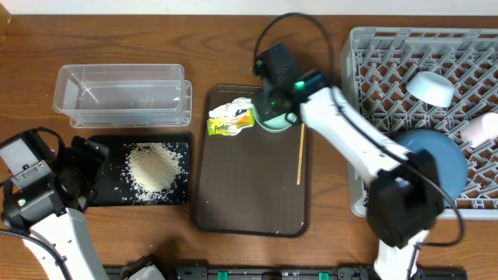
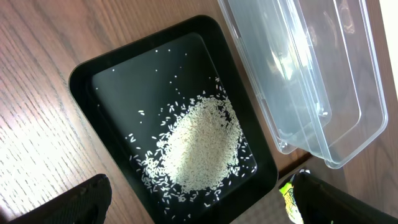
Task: Sort waste into correct bins and load items into the dishwasher rack
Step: 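Reach the right gripper to the light-green bowl and grasp it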
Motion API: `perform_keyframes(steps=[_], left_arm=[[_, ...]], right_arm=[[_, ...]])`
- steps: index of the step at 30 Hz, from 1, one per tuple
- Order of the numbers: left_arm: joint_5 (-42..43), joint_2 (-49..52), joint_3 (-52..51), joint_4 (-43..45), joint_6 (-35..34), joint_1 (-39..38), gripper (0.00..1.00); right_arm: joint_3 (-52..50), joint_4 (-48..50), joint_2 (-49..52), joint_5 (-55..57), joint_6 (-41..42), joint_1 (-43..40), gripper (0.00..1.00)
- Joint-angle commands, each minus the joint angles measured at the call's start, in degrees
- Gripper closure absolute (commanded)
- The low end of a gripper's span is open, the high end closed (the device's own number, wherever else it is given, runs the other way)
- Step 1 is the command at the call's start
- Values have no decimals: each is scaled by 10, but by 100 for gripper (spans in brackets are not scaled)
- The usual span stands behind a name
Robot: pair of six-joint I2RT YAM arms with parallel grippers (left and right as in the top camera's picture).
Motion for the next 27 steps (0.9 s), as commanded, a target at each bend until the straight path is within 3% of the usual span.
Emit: perform_keyframes(steps=[1, 9, 20, 24, 27], left_arm=[[-8, 0, 11, 0, -1, 2, 5], [-8, 0, 11, 1, -1, 2, 5], [-8, 0, 11, 0, -1, 2, 4], [-8, 0, 11, 0, -1, 2, 4], [-8, 0, 11, 0, -1, 2, 5]], right_arm=[[20, -3, 27, 18, -13, 38, 37], [20, -9, 90, 60, 0, 56, 39], [19, -12, 94, 89, 0, 55, 75], [23, -13, 93, 88, 13, 57, 96], [38, -22, 89, 57, 20, 57, 99]])
